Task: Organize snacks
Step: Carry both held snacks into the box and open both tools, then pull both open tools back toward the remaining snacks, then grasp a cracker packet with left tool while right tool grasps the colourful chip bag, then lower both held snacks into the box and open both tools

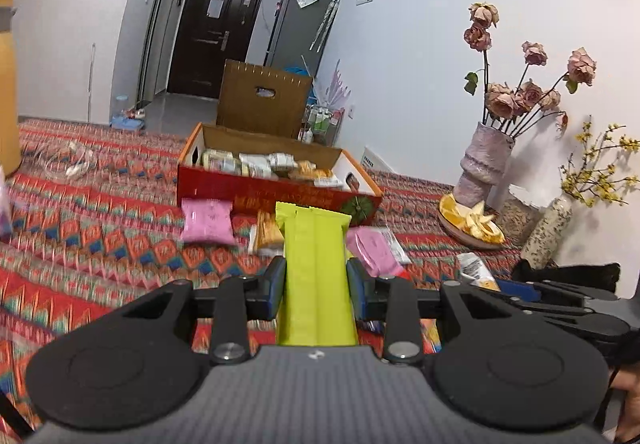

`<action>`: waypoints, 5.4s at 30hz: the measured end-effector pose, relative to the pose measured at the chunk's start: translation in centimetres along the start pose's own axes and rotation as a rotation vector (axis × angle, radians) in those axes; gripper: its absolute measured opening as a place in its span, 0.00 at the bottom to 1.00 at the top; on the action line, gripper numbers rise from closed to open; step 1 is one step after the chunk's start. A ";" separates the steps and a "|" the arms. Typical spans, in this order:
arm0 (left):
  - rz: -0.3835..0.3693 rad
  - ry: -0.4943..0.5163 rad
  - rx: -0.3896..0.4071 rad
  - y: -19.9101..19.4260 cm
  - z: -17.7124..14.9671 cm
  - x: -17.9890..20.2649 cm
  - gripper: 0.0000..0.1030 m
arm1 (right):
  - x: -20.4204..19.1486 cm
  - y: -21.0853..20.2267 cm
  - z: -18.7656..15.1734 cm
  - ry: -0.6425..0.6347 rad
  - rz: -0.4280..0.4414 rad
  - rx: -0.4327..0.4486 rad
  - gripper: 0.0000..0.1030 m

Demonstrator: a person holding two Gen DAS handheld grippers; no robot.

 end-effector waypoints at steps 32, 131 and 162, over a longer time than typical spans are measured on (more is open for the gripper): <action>0.153 -0.022 -0.202 36.2 11.8 -7.3 0.46 | 13.1 38.3 14.1 -0.209 -0.287 -0.333 0.56; 0.069 0.013 -0.109 25.3 0.0 -0.8 0.68 | 5.7 5.1 -5.8 0.013 -0.079 -0.270 0.57; -0.021 -0.009 0.032 -2.6 -8.7 -2.5 0.49 | -4.2 -0.1 -6.3 -0.033 0.044 -0.189 0.57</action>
Point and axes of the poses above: each gripper's, at about its wrist camera, not at the fingertips, and y roughly the way its jaws point, x to its right, z to its top, the point moved 3 cm from there along y, roughly the way its jaws point, and after that the axes turned 6 degrees about z, right-handed, at the moved point
